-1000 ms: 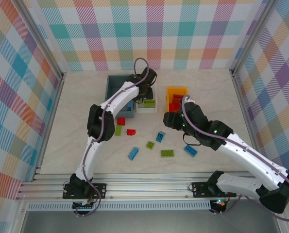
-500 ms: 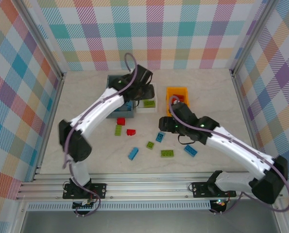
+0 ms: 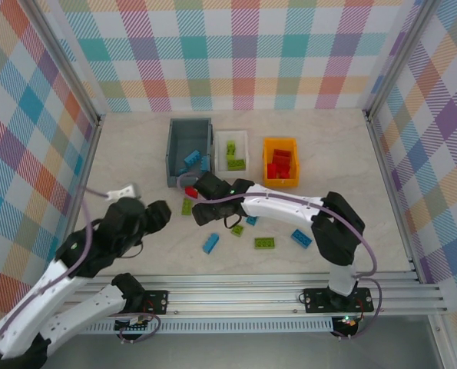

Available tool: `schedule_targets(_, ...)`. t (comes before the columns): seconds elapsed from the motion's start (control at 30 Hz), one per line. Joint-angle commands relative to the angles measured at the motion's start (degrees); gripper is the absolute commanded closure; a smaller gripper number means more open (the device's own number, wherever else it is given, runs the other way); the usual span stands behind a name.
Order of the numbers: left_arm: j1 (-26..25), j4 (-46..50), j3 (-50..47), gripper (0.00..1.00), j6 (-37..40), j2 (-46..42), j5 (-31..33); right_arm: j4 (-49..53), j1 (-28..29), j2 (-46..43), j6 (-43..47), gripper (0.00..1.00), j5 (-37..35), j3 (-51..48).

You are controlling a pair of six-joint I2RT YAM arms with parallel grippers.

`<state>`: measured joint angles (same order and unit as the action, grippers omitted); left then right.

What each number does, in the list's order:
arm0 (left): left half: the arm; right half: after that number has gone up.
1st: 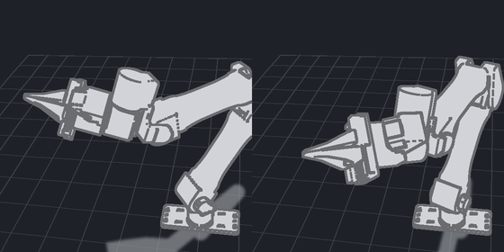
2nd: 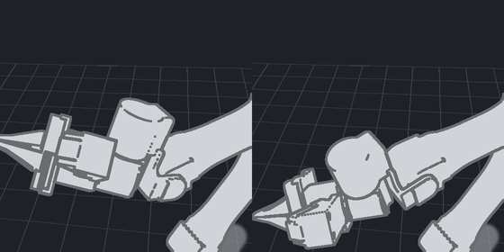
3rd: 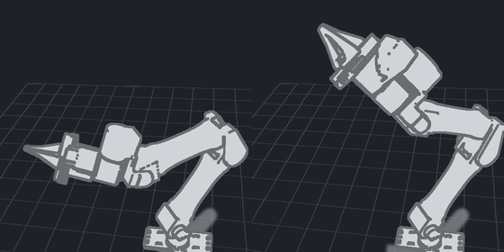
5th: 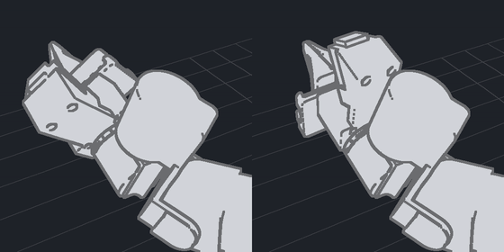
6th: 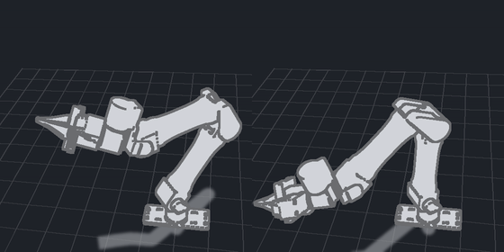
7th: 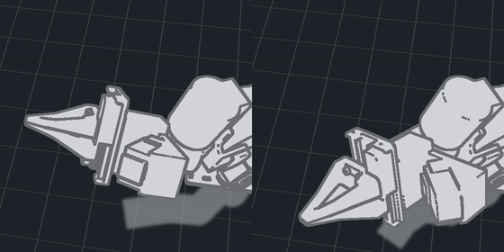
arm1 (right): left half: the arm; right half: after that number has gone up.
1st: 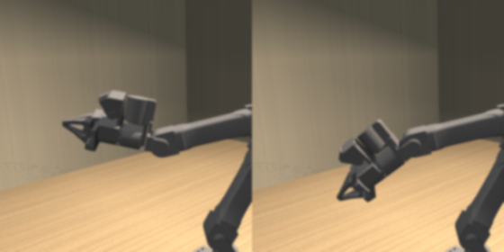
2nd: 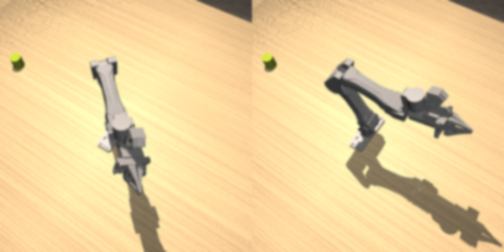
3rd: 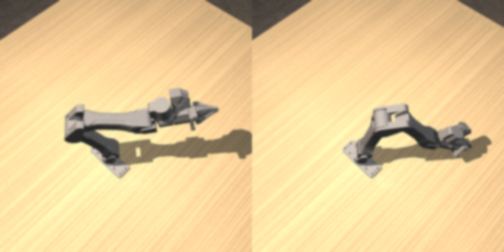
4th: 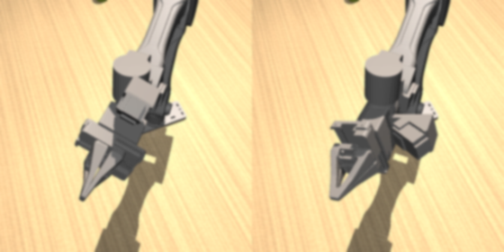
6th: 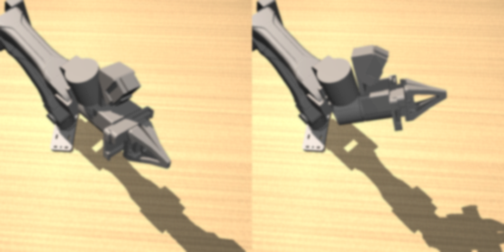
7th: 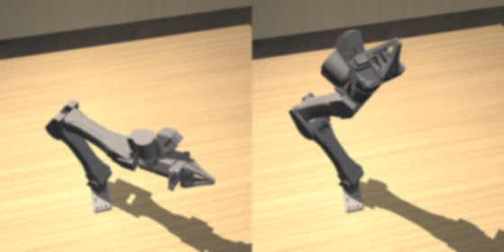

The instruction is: Sort the legos into containers by color

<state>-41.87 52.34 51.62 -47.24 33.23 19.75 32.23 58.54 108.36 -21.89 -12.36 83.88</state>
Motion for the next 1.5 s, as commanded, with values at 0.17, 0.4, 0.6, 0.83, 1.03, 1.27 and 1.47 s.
schedule_targets(0.17, -0.2, 9.6, -1.6, 0.41, -6.1, -12.3, 1.6, 2.2, -3.3, 8.0, 25.5, 0.20, 2.2, 7.8)
schedule_targets(0.4, -0.2, 10.0, -0.2, 0.41, -5.0, -11.2, 1.2, 6.3, -4.6, 15.1, 27.1, 0.28, 6.3, 15.0)
schedule_targets(0.6, -0.2, 9.2, -0.4, 0.41, -4.7, -11.0, 0.9, 7.3, -4.7, 18.0, 26.9, 0.38, 7.9, 16.4)
schedule_targets(0.83, -0.2, 9.0, -0.2, 0.41, -4.2, -10.3, 0.5, 7.2, -4.8, 19.2, 25.1, 0.55, 7.8, 17.1)
schedule_targets(1.03, -0.2, 8.5, -0.4, 0.41, -4.3, -9.9, 0.2, 7.6, -4.8, 18.4, 23.3, 0.57, 7.4, 16.3)
schedule_targets(1.27, -0.2, 6.7, -1.0, 0.41, -4.2, -8.7, -1.2, 4.7, -4.8, 8.7, 16.8, 0.36, 5.8, 10.0)
schedule_targets(1.47, -0.2, 2.1, -3.3, 0.40, -3.3, -7.3, -7.8, 6.9, -2.7, 3.8, 2.4, 0.25, 2.6, 3.1)
